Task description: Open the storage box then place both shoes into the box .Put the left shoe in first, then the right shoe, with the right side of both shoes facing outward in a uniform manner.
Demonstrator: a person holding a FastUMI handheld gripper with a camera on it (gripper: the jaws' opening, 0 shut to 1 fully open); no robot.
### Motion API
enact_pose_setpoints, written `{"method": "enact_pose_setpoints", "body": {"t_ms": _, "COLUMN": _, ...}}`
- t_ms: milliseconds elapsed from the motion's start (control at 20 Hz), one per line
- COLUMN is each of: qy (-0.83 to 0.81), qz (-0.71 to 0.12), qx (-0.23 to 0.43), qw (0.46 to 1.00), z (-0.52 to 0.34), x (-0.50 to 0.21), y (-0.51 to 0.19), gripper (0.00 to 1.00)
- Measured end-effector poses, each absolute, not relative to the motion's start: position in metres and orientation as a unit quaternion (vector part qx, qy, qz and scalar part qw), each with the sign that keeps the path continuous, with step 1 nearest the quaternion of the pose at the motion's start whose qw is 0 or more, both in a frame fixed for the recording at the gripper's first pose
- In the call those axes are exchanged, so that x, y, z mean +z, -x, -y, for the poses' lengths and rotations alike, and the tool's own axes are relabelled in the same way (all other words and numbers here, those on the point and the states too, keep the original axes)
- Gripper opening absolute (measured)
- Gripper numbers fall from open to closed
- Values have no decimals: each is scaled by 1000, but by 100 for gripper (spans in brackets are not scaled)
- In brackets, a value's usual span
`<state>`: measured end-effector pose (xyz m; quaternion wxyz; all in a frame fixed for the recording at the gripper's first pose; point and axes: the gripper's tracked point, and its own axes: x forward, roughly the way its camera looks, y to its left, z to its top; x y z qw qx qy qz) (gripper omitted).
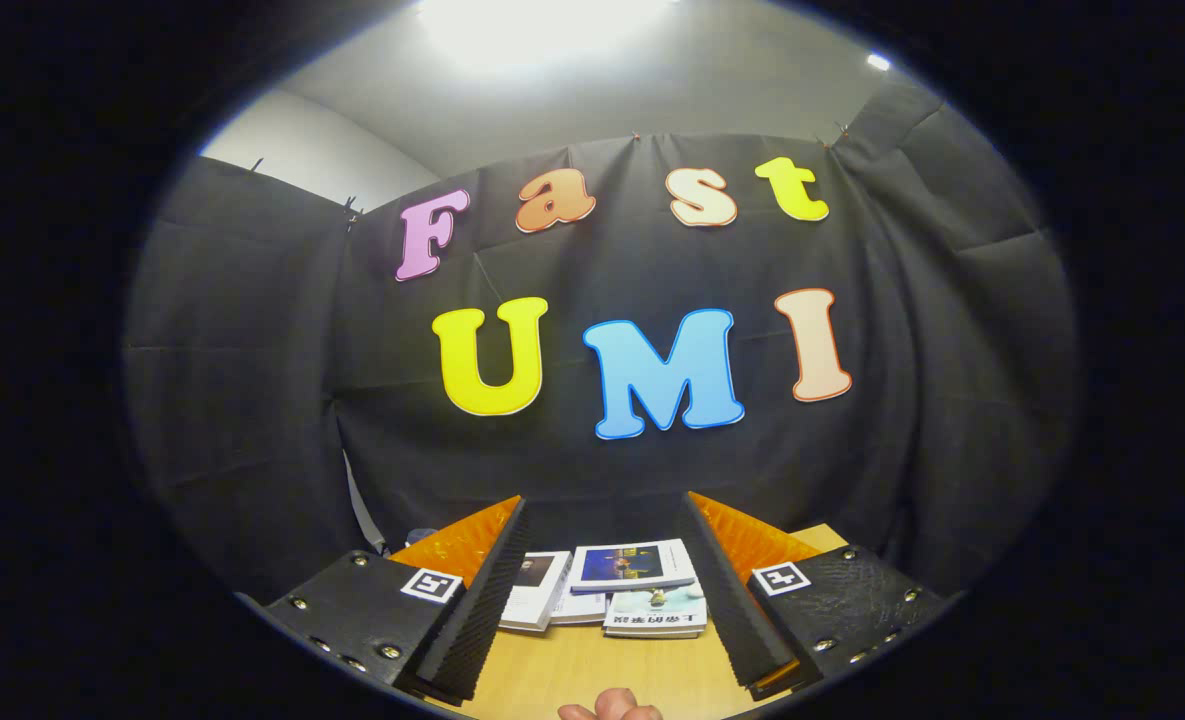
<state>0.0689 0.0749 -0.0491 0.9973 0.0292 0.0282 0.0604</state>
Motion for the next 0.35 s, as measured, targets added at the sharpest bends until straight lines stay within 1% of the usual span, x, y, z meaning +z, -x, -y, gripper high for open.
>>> {"method": "enact_pose_setpoints", "body": {"t_ms": 150, "qy": -22, "qz": -20, "qx": 53, "qw": 998, "z": -56, "x": -50, "y": -69, "gripper": 91}}
{"method": "enact_pose_setpoints", "body": {"t_ms": 350, "qy": -23, "qz": -17, "qx": 59, "qw": 998, "z": -40, "x": -61, "y": -76, "gripper": 90}}
